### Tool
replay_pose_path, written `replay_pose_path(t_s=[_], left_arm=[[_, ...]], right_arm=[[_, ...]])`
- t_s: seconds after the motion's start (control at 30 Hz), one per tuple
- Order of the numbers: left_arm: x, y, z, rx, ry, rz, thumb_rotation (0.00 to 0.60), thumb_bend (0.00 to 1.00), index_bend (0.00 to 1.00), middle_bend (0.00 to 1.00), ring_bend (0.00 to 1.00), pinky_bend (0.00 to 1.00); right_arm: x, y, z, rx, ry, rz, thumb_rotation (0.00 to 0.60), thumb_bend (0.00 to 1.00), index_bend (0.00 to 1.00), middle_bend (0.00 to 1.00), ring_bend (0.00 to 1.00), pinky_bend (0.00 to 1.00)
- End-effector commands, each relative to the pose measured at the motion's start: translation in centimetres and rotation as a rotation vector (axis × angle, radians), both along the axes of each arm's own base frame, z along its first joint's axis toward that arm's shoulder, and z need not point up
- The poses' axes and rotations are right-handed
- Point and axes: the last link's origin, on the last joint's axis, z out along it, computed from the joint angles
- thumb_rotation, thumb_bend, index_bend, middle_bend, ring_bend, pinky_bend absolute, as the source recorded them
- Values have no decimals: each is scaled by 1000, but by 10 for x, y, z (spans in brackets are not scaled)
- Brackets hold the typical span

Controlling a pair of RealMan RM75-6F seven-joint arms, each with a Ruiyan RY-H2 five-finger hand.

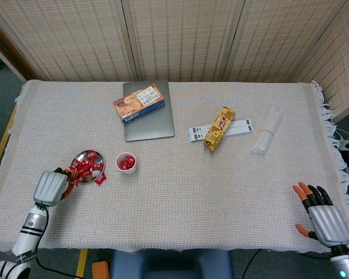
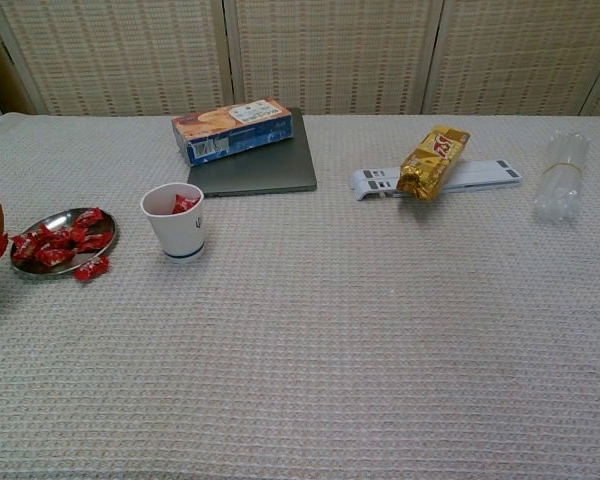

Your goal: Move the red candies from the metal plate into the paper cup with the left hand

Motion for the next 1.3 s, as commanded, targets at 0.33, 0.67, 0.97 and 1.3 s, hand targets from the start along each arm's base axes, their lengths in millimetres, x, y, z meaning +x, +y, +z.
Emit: replay_pose_path(t_s=[0.33,0.67,0.97,1.3], left_arm=[[131,62,-12,-63,24,-161,600,369,482,506,466,1000],[139,82,-40,-93,78,-137,600,368,469,493,461,1000],[140,76,-51,-125,114,-156,600,370,381,453,452,1000],[157,49,-44,-144,69,-235,600,372,185,246,447,1000]], right_arm=[[-2,-5,0,-20,2,-14,600,111,0,0,0,0],[-3,-2,5,-53,5,-15,600,111,0,0,0,0],[-3,-4,4,-52,11,-23,600,111,0,0,0,0],[-1,0,5,-45,3,-10,600,111,0,0,0,0]])
